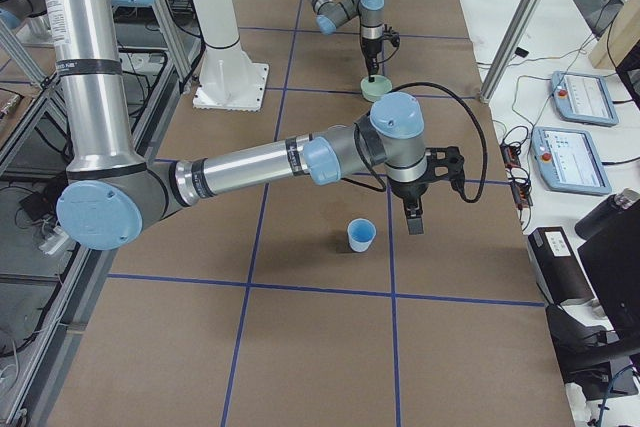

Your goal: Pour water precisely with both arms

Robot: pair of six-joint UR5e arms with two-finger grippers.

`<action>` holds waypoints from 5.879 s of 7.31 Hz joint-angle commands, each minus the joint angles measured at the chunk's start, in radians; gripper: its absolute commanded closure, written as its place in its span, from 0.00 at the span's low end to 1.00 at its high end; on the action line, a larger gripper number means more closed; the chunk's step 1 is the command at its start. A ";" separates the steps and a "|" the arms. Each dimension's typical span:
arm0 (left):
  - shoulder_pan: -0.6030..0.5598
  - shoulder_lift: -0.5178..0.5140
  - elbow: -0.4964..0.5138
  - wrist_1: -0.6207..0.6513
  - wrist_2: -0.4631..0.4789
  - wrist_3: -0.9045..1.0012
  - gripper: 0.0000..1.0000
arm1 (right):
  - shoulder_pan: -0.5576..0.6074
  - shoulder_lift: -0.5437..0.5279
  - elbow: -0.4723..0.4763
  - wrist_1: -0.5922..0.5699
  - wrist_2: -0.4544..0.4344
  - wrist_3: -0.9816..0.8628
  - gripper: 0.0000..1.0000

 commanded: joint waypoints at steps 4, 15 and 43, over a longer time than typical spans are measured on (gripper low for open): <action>-0.054 0.009 -0.219 0.186 -0.063 -0.001 1.00 | 0.025 0.005 -0.027 -0.021 0.043 -0.037 0.00; -0.520 0.848 -0.306 -0.077 -0.331 0.909 1.00 | 0.037 -0.039 -0.013 -0.155 0.048 -0.256 0.00; -1.050 0.885 -0.469 0.558 -0.370 1.524 0.00 | 0.025 -0.140 -0.024 -0.144 0.061 -0.242 0.00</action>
